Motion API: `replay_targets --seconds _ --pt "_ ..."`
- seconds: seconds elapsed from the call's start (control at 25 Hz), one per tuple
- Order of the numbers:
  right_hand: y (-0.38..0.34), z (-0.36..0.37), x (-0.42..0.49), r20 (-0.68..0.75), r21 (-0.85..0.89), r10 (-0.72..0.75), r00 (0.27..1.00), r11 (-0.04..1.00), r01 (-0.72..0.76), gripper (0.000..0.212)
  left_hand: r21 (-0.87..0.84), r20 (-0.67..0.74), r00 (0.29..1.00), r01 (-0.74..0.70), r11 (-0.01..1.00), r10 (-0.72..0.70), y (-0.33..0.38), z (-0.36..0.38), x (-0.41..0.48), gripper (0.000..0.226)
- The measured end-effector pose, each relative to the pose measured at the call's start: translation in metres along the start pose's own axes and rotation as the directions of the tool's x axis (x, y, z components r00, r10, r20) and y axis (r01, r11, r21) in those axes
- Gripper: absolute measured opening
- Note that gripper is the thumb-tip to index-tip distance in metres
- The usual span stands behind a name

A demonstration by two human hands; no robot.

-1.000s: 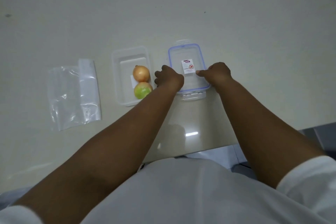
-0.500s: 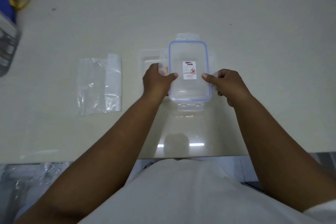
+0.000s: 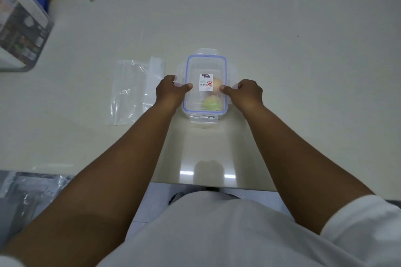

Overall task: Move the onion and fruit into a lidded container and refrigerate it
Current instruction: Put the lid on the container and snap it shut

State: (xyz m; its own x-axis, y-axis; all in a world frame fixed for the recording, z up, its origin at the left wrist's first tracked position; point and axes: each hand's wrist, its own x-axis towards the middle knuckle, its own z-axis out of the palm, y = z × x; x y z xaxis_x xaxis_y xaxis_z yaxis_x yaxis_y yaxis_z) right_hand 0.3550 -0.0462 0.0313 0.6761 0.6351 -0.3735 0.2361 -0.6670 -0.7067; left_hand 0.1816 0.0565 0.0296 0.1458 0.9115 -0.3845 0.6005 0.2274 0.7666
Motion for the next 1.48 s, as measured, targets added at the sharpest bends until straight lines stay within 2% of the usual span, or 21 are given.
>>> replay_targets --seconds 0.16,0.28,0.32,0.4,0.44,0.52,0.64,0.84,1.08,1.32,1.48 --pt "0.003 0.004 0.003 -0.005 -0.045 0.009 1.000 0.999 -0.009 0.052 0.005 0.040 0.998 0.044 0.999 -0.044 0.000 -0.001 0.009 0.077" --pt "0.001 0.005 -0.002 -0.105 -0.181 -0.079 0.991 0.982 0.059 0.072 0.206 -0.029 0.999 -0.025 0.978 0.031 0.001 -0.003 0.011 0.081" --pt "-0.001 0.006 -0.003 -0.127 -0.266 -0.143 0.982 0.958 0.106 0.069 0.279 -0.040 0.997 -0.049 0.959 0.063 0.004 -0.003 0.012 0.076" --pt "-0.008 0.009 -0.002 -0.093 -0.359 -0.211 0.973 0.919 0.164 0.053 0.356 0.010 0.996 -0.083 0.931 0.085 0.009 -0.004 0.014 0.044" --pt "-0.013 0.009 0.000 -0.060 -0.351 -0.188 0.980 0.923 0.156 0.048 0.374 0.041 0.997 -0.080 0.924 0.070 0.013 -0.004 0.016 0.036" --pt "-0.022 0.007 0.007 0.012 -0.317 -0.093 0.996 0.944 0.092 0.045 0.397 0.097 0.995 -0.062 0.916 0.025 0.018 -0.005 0.020 0.039" --pt "-0.032 0.001 0.017 0.087 -0.304 0.011 0.996 0.952 0.016 0.048 0.338 0.116 0.992 0.002 0.941 -0.044 0.023 -0.005 0.026 0.042" --pt "-0.031 -0.001 0.022 0.133 -0.114 0.139 0.981 0.986 -0.124 0.042 0.188 0.171 0.973 0.123 0.975 -0.156 0.024 -0.006 0.034 0.039" --pt "-0.024 0.002 0.024 0.147 0.050 0.160 0.976 0.984 -0.169 0.028 0.078 0.215 0.955 0.191 0.978 -0.204 0.019 -0.007 0.038 0.026" --pt "-0.024 0.003 0.023 0.153 0.124 0.173 0.973 0.973 -0.192 0.022 -0.022 0.232 0.953 0.207 0.978 -0.197 0.014 -0.007 0.035 0.018" --pt "-0.022 0.006 0.027 0.150 0.096 0.170 0.974 0.978 -0.186 0.024 -0.018 0.236 0.953 0.198 0.980 -0.188 0.013 -0.006 0.036 0.018"
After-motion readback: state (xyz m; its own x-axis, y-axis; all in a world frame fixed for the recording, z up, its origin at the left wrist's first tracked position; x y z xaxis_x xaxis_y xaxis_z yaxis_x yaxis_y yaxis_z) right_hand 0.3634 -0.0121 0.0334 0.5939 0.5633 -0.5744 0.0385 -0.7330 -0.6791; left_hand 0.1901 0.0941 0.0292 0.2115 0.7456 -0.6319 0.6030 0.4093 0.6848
